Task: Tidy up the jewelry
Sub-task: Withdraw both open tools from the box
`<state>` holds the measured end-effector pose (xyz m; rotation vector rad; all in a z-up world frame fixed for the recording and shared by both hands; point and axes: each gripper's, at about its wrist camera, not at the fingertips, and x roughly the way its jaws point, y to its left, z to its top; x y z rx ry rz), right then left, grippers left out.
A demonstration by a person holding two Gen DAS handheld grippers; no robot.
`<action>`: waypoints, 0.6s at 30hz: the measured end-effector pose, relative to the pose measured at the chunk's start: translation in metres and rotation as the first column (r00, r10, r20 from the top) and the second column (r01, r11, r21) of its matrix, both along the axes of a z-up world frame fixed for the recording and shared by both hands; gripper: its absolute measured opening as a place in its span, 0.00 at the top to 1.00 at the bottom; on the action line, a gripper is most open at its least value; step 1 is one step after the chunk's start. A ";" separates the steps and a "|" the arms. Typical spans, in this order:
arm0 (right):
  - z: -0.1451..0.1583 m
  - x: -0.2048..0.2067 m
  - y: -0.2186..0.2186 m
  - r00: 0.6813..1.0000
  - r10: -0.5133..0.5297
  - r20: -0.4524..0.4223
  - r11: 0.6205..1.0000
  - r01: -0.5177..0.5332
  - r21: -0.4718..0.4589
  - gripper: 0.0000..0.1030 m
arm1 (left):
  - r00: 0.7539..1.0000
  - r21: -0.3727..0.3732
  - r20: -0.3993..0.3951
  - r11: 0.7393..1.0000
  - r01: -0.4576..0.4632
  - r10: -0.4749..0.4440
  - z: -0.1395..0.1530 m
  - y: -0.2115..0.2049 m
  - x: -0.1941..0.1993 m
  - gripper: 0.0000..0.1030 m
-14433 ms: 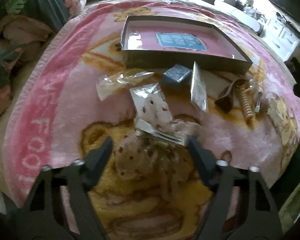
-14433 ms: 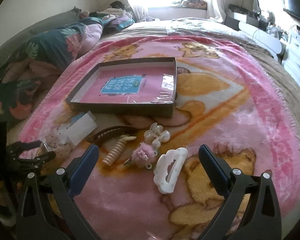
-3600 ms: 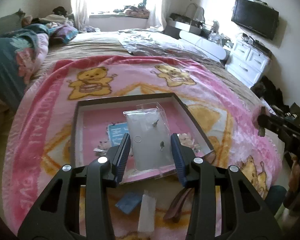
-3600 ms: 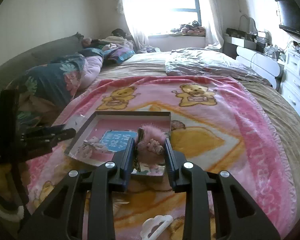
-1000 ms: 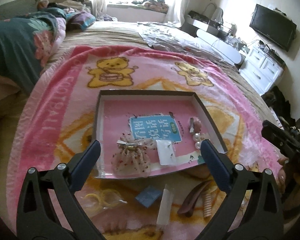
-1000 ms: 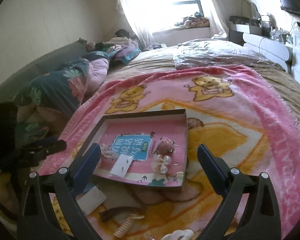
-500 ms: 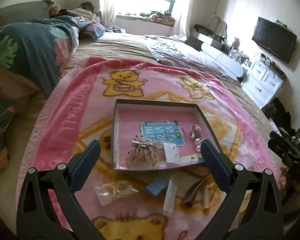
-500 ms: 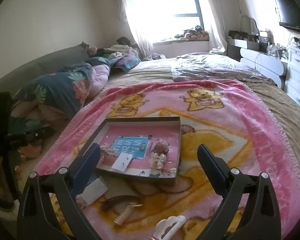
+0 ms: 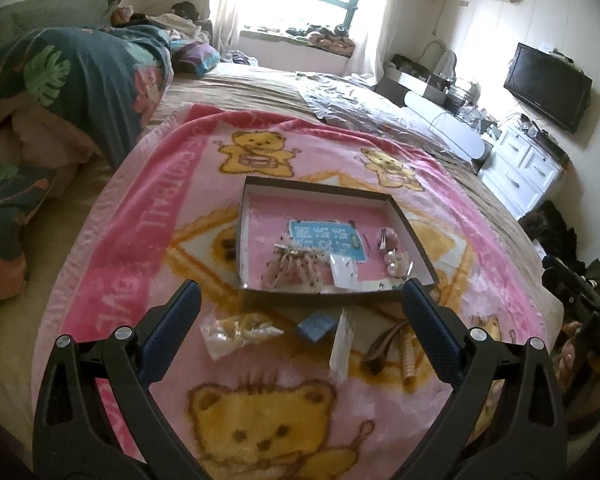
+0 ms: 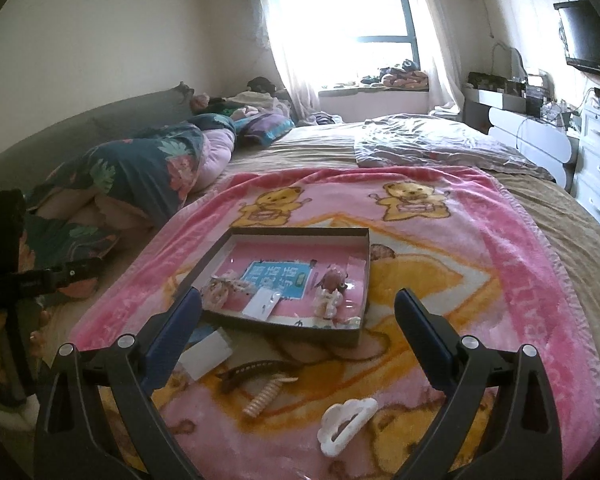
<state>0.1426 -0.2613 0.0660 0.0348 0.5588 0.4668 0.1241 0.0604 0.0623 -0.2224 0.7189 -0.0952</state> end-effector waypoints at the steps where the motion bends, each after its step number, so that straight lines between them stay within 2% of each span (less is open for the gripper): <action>1: -0.001 -0.003 0.000 1.000 0.000 0.001 1.000 0.000 -0.001 0.06 | 1.000 0.002 -0.002 1.000 -0.003 0.003 -0.001 0.001 -0.002 0.09; 18: -0.018 -0.029 0.003 0.999 0.023 -0.035 0.999 -0.024 -0.045 0.06 | 0.998 0.052 -0.063 0.998 0.032 -0.029 -0.024 -0.014 -0.023 0.09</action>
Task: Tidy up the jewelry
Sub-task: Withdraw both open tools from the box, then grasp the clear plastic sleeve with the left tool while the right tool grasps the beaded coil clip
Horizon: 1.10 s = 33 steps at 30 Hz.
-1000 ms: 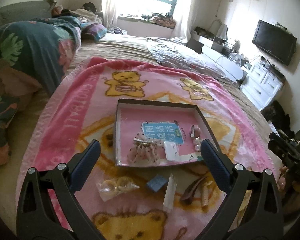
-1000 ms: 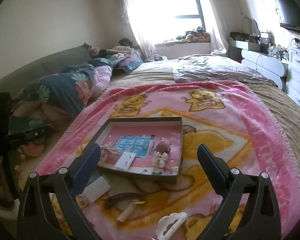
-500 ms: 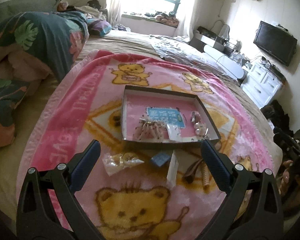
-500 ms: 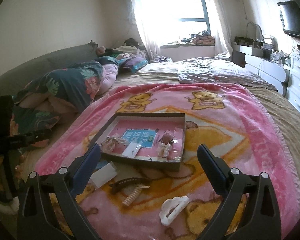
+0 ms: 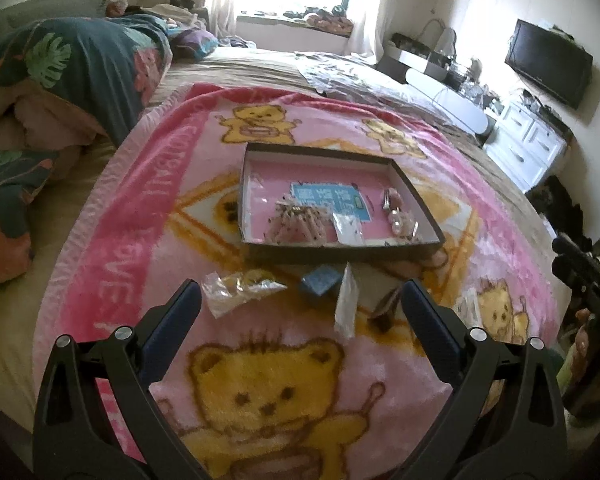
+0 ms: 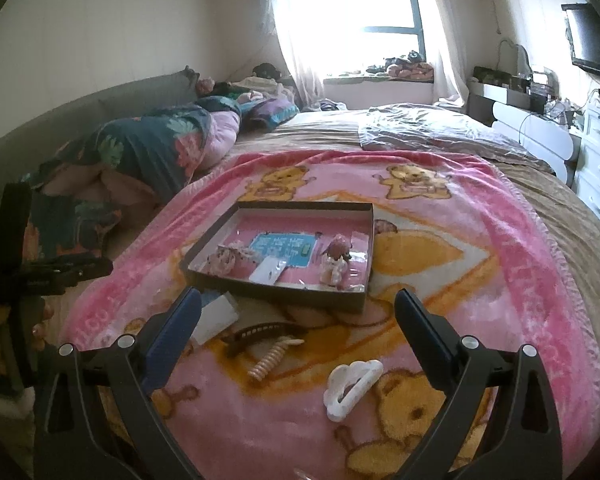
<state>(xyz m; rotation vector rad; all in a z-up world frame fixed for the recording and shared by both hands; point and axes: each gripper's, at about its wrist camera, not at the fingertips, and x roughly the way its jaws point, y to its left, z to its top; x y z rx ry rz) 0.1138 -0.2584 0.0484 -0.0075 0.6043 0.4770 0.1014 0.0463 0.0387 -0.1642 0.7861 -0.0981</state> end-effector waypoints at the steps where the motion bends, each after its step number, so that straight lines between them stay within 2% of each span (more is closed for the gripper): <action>1: -0.001 -0.001 0.001 1.000 0.002 -0.001 1.000 -0.002 -0.003 0.06 | 1.000 0.004 -0.004 1.000 0.003 -0.003 -0.002 -0.001 -0.001 0.09; 11: -0.017 -0.016 0.010 0.999 0.035 -0.021 0.998 -0.036 -0.061 0.06 | 0.999 0.040 -0.041 0.999 0.024 -0.022 -0.016 -0.008 -0.013 0.09; 23: -0.050 -0.018 0.045 0.987 0.115 -0.116 0.989 -0.125 -0.076 0.07 | 0.996 0.050 -0.088 0.998 0.032 -0.027 -0.042 -0.004 -0.020 0.09; 29: -0.069 -0.011 0.059 0.979 0.120 -0.165 0.987 -0.136 -0.089 0.07 | 0.995 0.059 -0.092 0.997 0.049 -0.043 -0.054 -0.010 -0.015 0.09; 33: -0.083 -0.003 0.066 0.973 0.111 -0.204 0.986 -0.133 -0.099 0.12 | 0.993 0.044 -0.107 0.997 0.061 -0.056 -0.066 -0.014 -0.008 0.09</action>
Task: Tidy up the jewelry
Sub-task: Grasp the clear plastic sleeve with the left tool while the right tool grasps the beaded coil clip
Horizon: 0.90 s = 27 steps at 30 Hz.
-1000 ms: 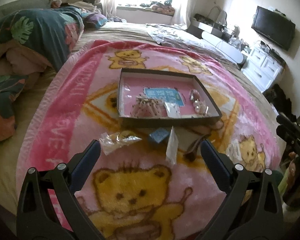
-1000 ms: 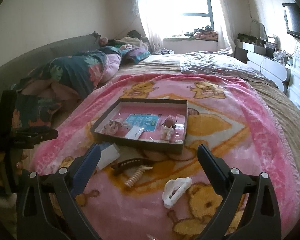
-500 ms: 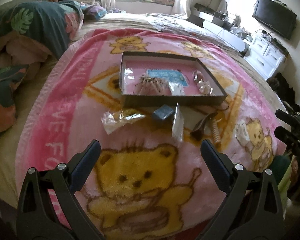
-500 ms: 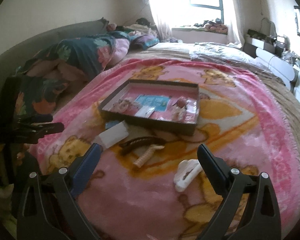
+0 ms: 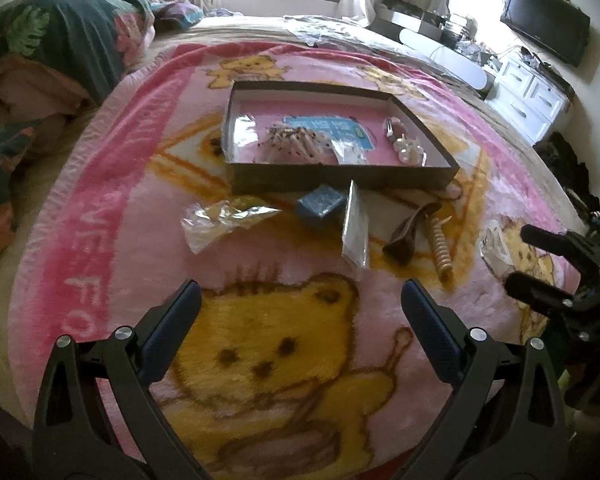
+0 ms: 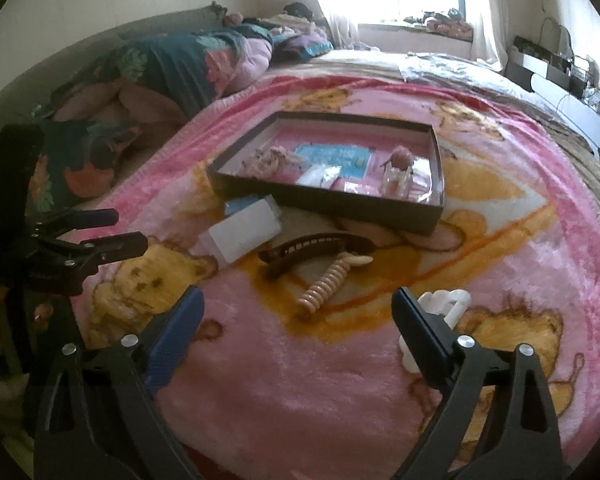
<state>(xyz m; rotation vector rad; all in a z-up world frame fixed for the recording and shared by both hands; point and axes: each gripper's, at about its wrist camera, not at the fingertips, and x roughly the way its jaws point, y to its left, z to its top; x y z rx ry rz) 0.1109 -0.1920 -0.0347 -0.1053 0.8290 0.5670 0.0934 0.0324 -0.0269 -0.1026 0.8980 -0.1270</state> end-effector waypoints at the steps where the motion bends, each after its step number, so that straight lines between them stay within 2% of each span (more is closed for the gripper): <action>1: -0.003 0.002 0.000 1.000 -0.003 -0.007 1.000 0.003 -0.002 0.14 | 1.000 -0.003 -0.007 1.000 0.002 -0.002 -0.003 -0.001 0.002 0.10; 4: -0.014 0.009 0.005 0.999 -0.011 -0.041 1.000 0.010 -0.010 0.20 | 1.000 -0.013 -0.014 1.000 0.009 -0.009 -0.010 -0.003 0.007 0.15; 6: -0.021 0.016 0.008 0.998 -0.024 -0.066 1.000 0.023 -0.020 0.25 | 1.000 -0.033 -0.024 0.999 0.015 -0.016 -0.015 -0.004 0.011 0.23; 12: -0.039 0.036 0.018 0.991 -0.050 -0.127 0.998 0.047 -0.031 0.48 | 0.998 -0.075 -0.043 0.997 0.034 -0.037 -0.022 -0.005 0.021 0.38; 15: -0.048 0.046 0.022 0.986 -0.073 -0.149 0.996 0.066 -0.054 0.57 | 0.998 -0.083 -0.045 0.996 0.044 -0.048 -0.025 -0.009 0.026 0.41; 21: -0.062 0.058 0.027 0.981 -0.098 -0.170 0.993 0.086 -0.077 0.65 | 0.996 -0.100 -0.057 0.993 0.056 -0.062 -0.030 -0.015 0.042 0.45; 27: -0.064 0.060 0.022 0.981 -0.112 -0.156 0.992 0.103 -0.069 0.80 | 0.993 -0.096 -0.088 0.993 0.067 -0.076 -0.038 -0.025 0.060 0.52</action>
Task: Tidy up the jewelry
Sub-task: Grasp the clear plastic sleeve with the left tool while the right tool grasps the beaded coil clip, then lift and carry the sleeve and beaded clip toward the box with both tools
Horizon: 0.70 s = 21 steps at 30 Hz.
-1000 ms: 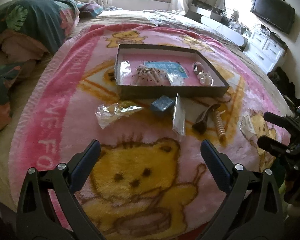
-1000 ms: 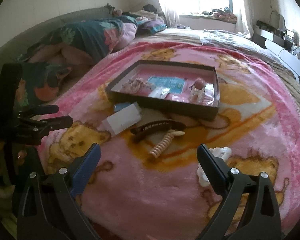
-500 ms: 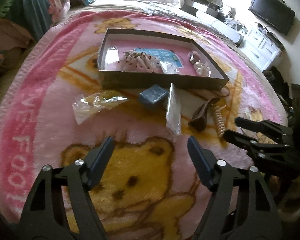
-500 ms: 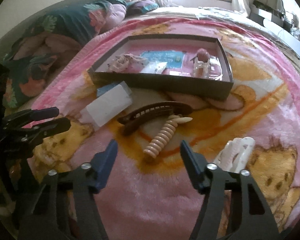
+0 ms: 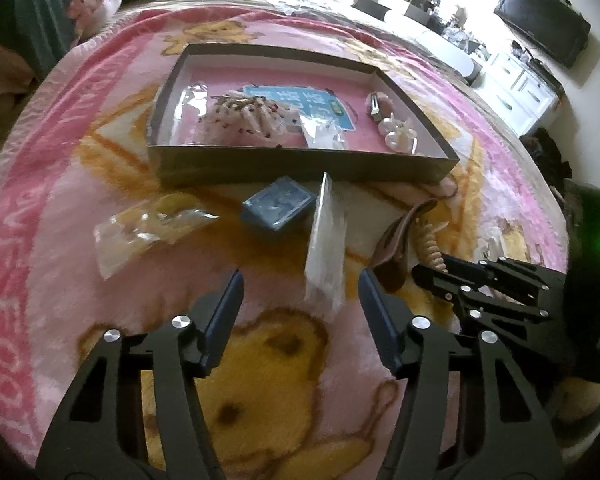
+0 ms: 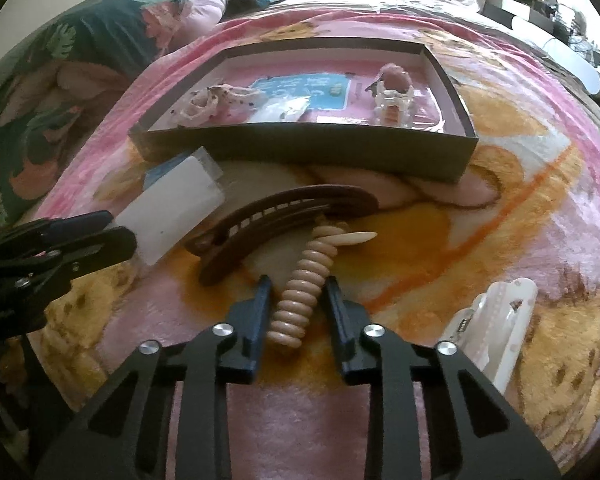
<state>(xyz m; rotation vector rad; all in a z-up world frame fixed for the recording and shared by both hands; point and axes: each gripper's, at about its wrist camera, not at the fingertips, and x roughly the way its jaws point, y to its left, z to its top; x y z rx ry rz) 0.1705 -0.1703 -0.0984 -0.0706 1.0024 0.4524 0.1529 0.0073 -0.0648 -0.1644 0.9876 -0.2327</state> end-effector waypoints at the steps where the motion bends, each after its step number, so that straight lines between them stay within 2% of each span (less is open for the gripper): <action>1: 0.001 -0.001 -0.001 1.000 0.002 0.004 1.000 -0.002 -0.001 0.83 | 1.000 0.000 -0.005 1.000 0.007 -0.007 -0.001 -0.003 0.003 0.53; 4: 0.002 -0.003 -0.008 1.000 0.001 0.006 1.000 -0.001 0.013 0.83 | 0.999 0.002 -0.024 1.000 0.028 -0.028 -0.006 -0.012 0.010 0.61; 9: 0.006 -0.011 -0.016 1.000 0.003 0.014 1.000 -0.004 0.031 0.84 | 0.997 0.014 -0.035 0.998 0.064 -0.063 -0.014 -0.026 0.015 0.84; 21: 0.022 -0.033 -0.030 0.999 0.023 0.049 0.997 -0.026 0.077 0.84 | 0.996 0.022 0.014 0.996 0.089 -0.089 -0.005 -0.029 0.000 0.86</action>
